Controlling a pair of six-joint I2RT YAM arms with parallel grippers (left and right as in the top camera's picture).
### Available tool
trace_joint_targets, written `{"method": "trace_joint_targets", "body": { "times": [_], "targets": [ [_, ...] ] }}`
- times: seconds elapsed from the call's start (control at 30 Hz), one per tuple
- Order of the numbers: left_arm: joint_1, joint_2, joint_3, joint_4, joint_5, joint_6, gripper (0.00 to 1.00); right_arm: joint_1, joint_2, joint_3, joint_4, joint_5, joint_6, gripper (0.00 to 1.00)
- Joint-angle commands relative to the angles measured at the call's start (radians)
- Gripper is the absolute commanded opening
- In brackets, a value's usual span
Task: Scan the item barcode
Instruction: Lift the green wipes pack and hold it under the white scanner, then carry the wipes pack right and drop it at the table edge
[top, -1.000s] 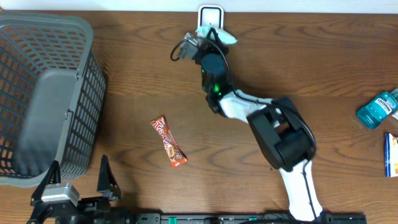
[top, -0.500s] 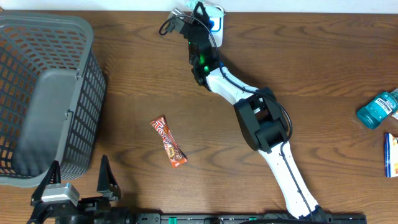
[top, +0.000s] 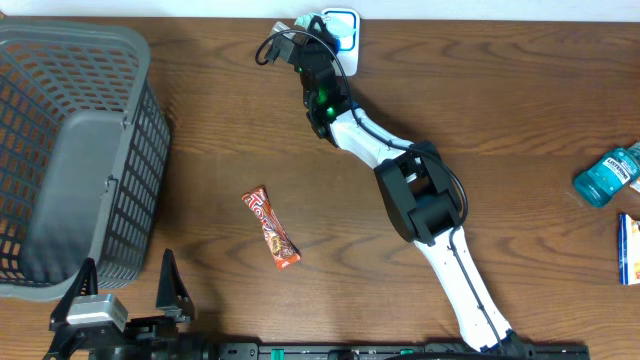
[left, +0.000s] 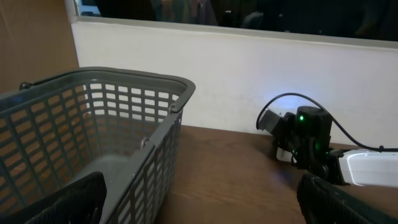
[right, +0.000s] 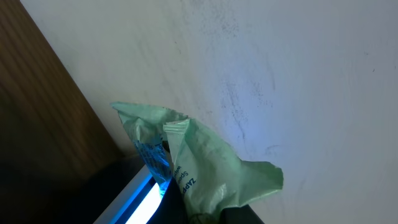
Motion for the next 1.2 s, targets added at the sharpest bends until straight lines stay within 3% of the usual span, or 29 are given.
{"method": "trace_joint_targets", "body": {
  "times": [0.0, 0.13, 0.23, 0.37, 0.5, 0.6, 0.73, 0.9, 1.17],
  "targets": [
    [-0.005, -0.007, -0.003, 0.002, 0.002, 0.020, 0.98, 0.000, 0.013, 0.018, -0.006, 0.043, 0.029, 0.01],
    [-0.005, -0.007, -0.003, 0.001, 0.002, 0.020, 0.98, -0.004, -0.011, 0.018, -0.005, 0.105, 0.026, 0.01],
    [-0.005, -0.007, -0.003, 0.002, 0.002, 0.020, 0.98, -0.019, -0.084, 0.018, -0.114, 0.155, 0.025, 0.01],
    [-0.005, -0.007, -0.003, 0.002, 0.002, 0.021, 0.98, -0.048, -0.200, 0.018, -0.494, 0.108, 0.027, 0.01],
    [-0.005, -0.007, -0.003, 0.001, 0.002, 0.020, 0.98, -0.126, -0.319, 0.018, -0.950, -0.075, 0.068, 0.01],
    [-0.005, -0.007, -0.003, 0.002, 0.002, 0.020, 0.98, -0.200, -0.355, 0.018, -1.088, -0.116, 0.175, 0.01],
    [-0.005, -0.007, -0.003, 0.002, 0.002, 0.020, 0.98, -0.326, -0.362, 0.018, -1.189, -0.126, 0.310, 0.01],
    [-0.005, -0.007, -0.003, 0.001, 0.002, 0.020, 0.98, -0.510, -0.360, 0.005, -1.302, -0.278, 0.452, 0.01],
    [-0.005, -0.007, -0.003, 0.001, 0.002, 0.021, 0.98, -0.819, -0.360, -0.086, -1.313, -0.276, 0.634, 0.04]
  ]
}}
